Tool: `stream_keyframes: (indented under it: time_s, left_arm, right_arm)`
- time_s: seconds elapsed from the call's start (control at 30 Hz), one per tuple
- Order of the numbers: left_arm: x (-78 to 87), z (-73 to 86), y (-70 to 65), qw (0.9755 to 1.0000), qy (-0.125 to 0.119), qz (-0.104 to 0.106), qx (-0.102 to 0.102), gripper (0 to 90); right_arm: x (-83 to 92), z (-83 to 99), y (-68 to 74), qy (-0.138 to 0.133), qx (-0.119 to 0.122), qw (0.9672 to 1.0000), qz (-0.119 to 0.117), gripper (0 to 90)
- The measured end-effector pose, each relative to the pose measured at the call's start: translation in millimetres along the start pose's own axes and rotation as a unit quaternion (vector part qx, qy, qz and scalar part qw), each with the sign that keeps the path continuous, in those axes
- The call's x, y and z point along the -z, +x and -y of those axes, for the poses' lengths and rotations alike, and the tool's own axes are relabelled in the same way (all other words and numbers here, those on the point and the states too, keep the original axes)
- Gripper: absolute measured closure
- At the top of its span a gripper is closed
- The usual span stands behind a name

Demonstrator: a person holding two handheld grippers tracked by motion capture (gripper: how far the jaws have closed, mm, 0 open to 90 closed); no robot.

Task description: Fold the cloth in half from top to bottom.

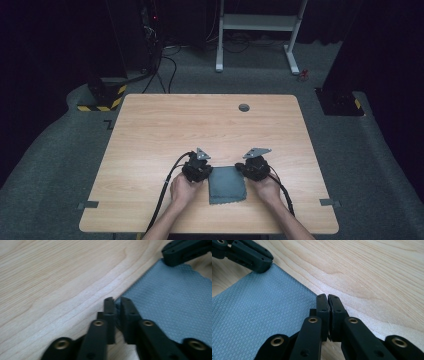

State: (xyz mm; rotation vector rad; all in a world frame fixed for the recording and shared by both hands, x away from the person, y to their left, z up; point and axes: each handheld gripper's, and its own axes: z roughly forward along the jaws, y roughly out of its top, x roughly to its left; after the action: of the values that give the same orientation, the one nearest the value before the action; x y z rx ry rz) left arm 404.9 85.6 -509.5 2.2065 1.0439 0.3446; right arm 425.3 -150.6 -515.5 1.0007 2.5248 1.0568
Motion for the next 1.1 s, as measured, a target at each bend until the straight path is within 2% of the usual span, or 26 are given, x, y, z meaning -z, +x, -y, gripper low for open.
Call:
stream_keyframes:
  time_s: [0.03, 0.17, 0.2, 0.27, 0.3, 0.33, 0.37, 0.43, 0.5, 0.53, 0.7, 0.77, 0.83, 0.93, 1.1]
  left_arm:
    - [-0.6, -0.7, 0.6, 1.0000, -0.001, 0.000, -0.004, 88.5]
    - [-6.5, -5.4, 8.8, 0.9999, -0.014, -0.004, 0.005, 89.1]
    - [-7.9, -6.2, 10.5, 0.9998, -0.018, -0.008, 0.002, 89.1]
    - [-11.1, -6.5, 12.7, 0.9996, -0.027, -0.007, 0.010, 88.1]
    - [-10.7, -5.5, 14.0, 0.9993, -0.032, -0.007, 0.016, 85.9]
    - [-9.2, -4.0, 15.7, 0.9990, -0.039, -0.006, 0.021, 75.8]
    - [-6.1, -1.3, 17.3, 0.9985, -0.046, -0.005, 0.029, 68.0]
    - [1.7, 5.1, 20.5, 0.9973, -0.063, -0.004, 0.038, 62.1]
    - [13.7, 16.4, 25.0, 0.9957, -0.079, -0.016, 0.046, 55.0]
    - [19.5, 22.6, 27.4, 0.9949, -0.085, -0.023, 0.050, 53.4]
    - [43.2, 57.6, 42.1, 0.9913, -0.084, -0.071, 0.072, 45.8]
    - [51.6, 72.2, 48.4, 0.9895, -0.079, -0.093, 0.078, 44.2]
    - [58.7, 84.8, 54.9, 0.9873, -0.076, -0.110, 0.086, 43.1]
    - [65.6, 95.8, 63.0, 0.9861, -0.069, -0.119, 0.094, 37.7]
    - [66.6, 97.7, 61.9, 0.9875, -0.065, -0.117, 0.084, 32.7]
  right_arm:
    - [0.1, 0.1, -0.1, -0.002, -0.001, 1.0000, 0.002, 88.6]
    - [-0.3, -1.7, -1.7, -0.015, -0.006, 0.9996, 0.022, 88.7]
    - [-2.0, -3.0, -3.9, -0.019, -0.007, 0.9994, 0.028, 88.6]
    - [-5.6, -3.7, -6.3, -0.017, -0.011, 0.9993, 0.032, 87.1]
    - [-7.1, -2.9, -7.6, -0.017, -0.016, 0.9993, 0.030, 83.8]
    - [-6.0, -2.2, -9.5, -0.019, -0.023, 0.9991, 0.031, 73.2]
    - [-3.6, -0.7, -10.5, -0.022, -0.032, 0.9988, 0.031, 70.8]
    - [4.6, 4.4, -11.6, -0.030, -0.041, 0.9980, 0.038, 68.9]
    - [18.0, 14.3, -14.8, -0.043, -0.061, 0.9961, 0.048, 65.8]
    - [24.0, 19.9, -17.0, -0.045, -0.062, 0.9953, 0.058, 64.2]
    - [50.3, 54.2, -23.8, -0.025, -0.052, 0.9901, 0.128, 58.8]
    - [60.2, 67.3, -27.1, -0.025, -0.058, 0.9876, 0.144, 56.7]
    - [68.0, 76.3, -30.7, -0.029, -0.069, 0.9857, 0.151, 54.3]
    - [74.8, 83.3, -36.7, -0.029, -0.093, 0.9850, 0.142, 47.1]
    - [74.6, 83.6, -37.3, -0.026, -0.091, 0.9857, 0.139, 39.5]
